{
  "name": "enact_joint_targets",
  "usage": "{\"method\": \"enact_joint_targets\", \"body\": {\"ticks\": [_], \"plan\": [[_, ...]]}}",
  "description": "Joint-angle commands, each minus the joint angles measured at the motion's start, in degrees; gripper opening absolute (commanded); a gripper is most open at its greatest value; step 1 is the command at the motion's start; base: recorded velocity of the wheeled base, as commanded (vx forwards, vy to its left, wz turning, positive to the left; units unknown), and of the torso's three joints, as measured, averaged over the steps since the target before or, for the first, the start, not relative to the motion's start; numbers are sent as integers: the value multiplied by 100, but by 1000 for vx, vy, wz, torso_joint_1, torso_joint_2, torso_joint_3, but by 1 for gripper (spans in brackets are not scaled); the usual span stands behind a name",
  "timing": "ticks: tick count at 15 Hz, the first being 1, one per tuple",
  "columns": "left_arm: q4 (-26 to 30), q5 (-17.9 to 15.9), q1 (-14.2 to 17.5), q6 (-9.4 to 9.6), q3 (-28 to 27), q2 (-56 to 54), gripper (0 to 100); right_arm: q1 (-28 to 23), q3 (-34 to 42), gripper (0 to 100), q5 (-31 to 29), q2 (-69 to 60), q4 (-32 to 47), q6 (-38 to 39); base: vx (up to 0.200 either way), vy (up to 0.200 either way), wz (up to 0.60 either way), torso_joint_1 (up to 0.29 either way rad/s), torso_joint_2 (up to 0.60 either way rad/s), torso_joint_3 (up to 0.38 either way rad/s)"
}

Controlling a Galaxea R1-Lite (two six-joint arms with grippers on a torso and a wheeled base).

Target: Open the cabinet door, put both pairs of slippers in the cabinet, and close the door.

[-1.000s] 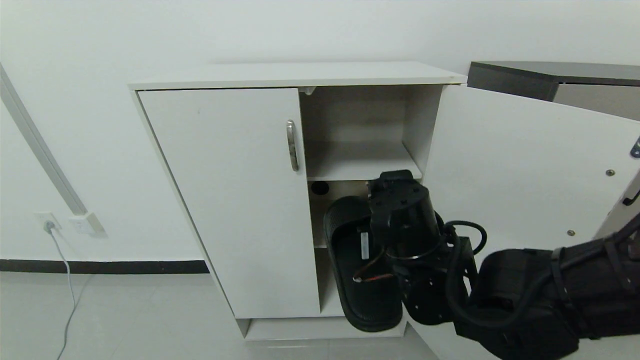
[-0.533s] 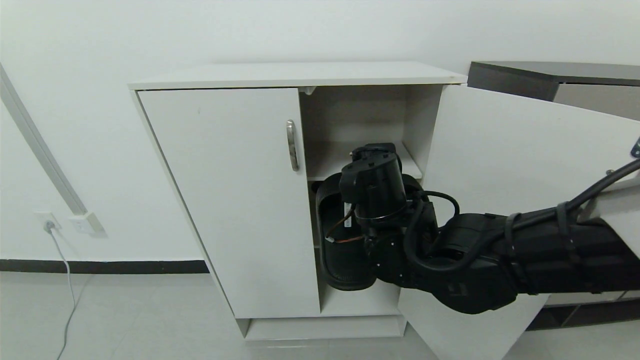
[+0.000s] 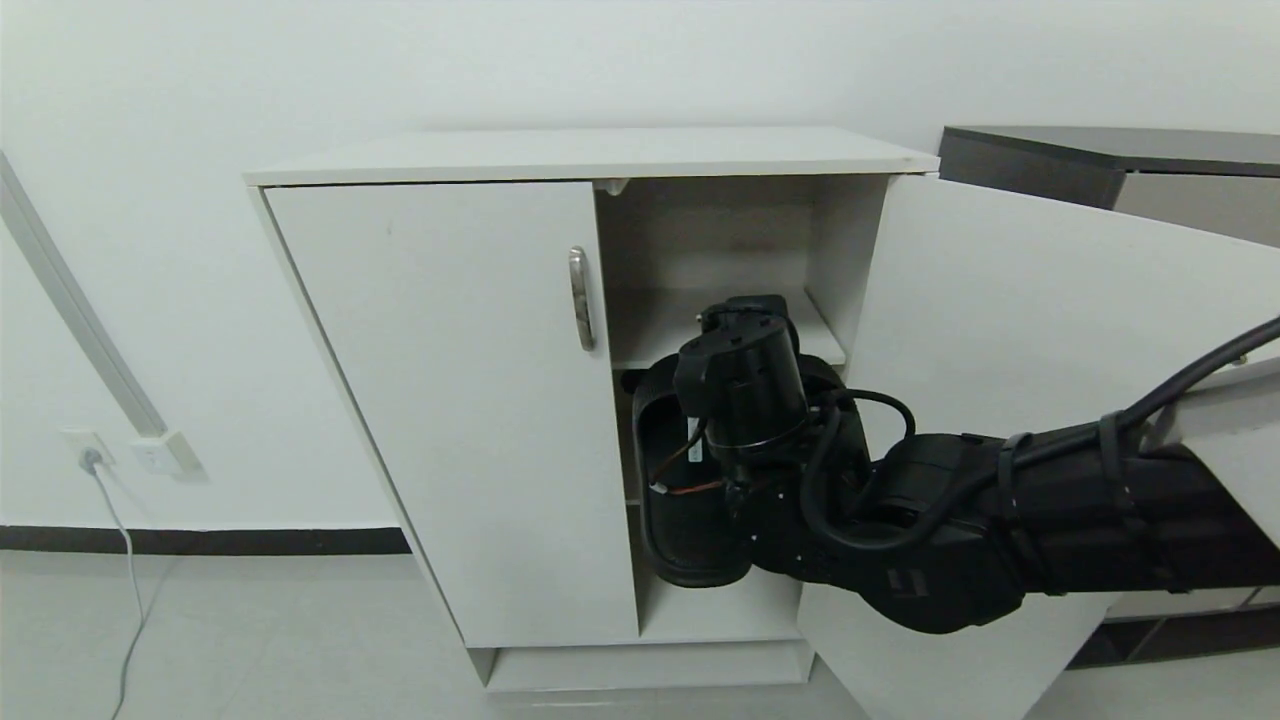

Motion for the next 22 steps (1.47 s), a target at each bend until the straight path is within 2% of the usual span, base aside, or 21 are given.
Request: {"method": "enact_joint_targets", "body": {"ticks": [1, 8, 13, 17, 22], "plan": [[0, 0, 6, -3, 1, 7, 0, -23, -4, 0, 0, -20, -1, 1, 200, 0, 0, 2, 2, 7], [0, 0, -2, -3, 1, 7, 0, -32, -4, 0, 0, -46, -1, -8, 200, 0, 0, 6, 2, 2], [0, 0, -2, 14, 1, 7, 0, -146, -101, 0, 62, -11, -63, -281, 0, 0, 0, 0, 0, 0], [0, 0, -2, 14, 1, 7, 0, -410, -707, 0, 202, 252, 104, -333, 0, 0, 0, 0, 0, 0], [0, 0, -2, 14, 1, 7, 0, -823, -1850, 0, 589, 824, 763, -325, 0, 0, 0, 0, 0, 0]]}}
